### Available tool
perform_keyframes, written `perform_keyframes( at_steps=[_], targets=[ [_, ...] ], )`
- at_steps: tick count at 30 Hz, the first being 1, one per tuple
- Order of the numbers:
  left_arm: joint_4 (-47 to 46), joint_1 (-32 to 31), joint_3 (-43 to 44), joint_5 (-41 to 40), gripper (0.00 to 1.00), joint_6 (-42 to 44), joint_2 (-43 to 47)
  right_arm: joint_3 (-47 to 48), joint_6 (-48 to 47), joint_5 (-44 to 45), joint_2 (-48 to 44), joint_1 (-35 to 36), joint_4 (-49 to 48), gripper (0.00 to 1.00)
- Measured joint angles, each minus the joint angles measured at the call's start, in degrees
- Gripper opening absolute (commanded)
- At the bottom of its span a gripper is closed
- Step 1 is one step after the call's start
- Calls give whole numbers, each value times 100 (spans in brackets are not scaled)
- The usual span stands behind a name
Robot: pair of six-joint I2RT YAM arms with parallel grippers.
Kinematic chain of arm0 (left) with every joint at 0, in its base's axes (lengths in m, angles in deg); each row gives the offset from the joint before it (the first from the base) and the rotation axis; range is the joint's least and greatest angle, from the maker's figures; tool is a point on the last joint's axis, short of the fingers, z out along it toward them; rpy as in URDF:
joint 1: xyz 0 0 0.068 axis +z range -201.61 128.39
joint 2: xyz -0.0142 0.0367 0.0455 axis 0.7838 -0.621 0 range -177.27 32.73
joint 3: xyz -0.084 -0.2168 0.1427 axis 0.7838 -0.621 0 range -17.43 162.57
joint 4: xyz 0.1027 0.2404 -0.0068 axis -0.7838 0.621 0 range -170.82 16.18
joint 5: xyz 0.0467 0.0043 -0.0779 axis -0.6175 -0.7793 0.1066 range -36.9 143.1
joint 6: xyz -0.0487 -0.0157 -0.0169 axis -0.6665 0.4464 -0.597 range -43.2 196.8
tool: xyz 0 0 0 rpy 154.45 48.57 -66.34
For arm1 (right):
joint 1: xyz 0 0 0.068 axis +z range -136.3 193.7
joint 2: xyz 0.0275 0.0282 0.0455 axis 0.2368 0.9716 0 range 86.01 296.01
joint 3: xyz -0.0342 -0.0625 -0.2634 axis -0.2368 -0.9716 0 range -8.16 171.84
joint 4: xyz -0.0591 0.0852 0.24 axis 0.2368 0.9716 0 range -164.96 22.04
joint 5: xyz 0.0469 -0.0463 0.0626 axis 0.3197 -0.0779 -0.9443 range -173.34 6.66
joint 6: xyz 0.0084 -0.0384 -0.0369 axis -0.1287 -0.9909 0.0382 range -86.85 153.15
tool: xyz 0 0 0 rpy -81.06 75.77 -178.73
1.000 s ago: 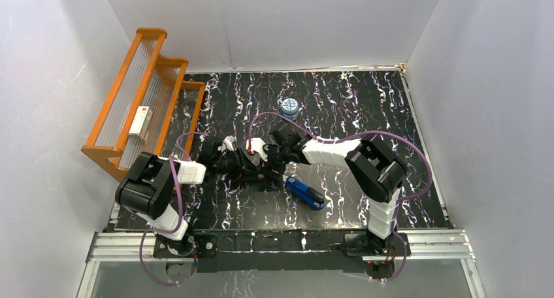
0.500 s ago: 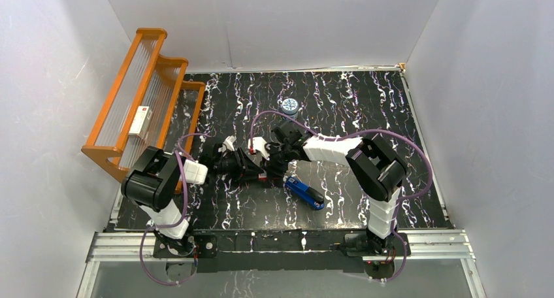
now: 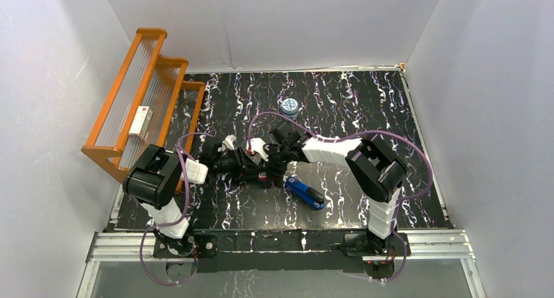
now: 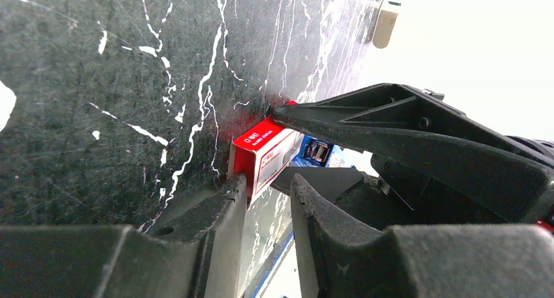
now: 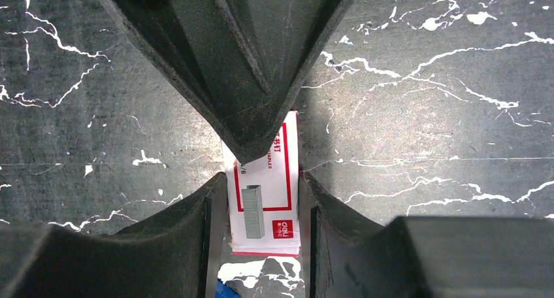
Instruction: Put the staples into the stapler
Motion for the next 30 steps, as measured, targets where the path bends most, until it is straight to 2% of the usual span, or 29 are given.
perform_keyframes(
  at_steps=[11, 22, 28, 30],
  targets=[
    [-96, 52, -4, 70, 28, -11, -59, 33, 35, 136, 4, 63, -26, 49],
    [-249, 59, -22, 31, 26, -26, -155, 20, 321, 24, 238, 243, -933, 55],
    [-330, 35, -22, 48, 25, -98, -160, 15, 358, 127, 273, 369, -1300, 71],
    [-354, 35, -22, 50, 28, -96, -184, 15, 372, 201, 247, 350, -1292, 75]
  ],
)
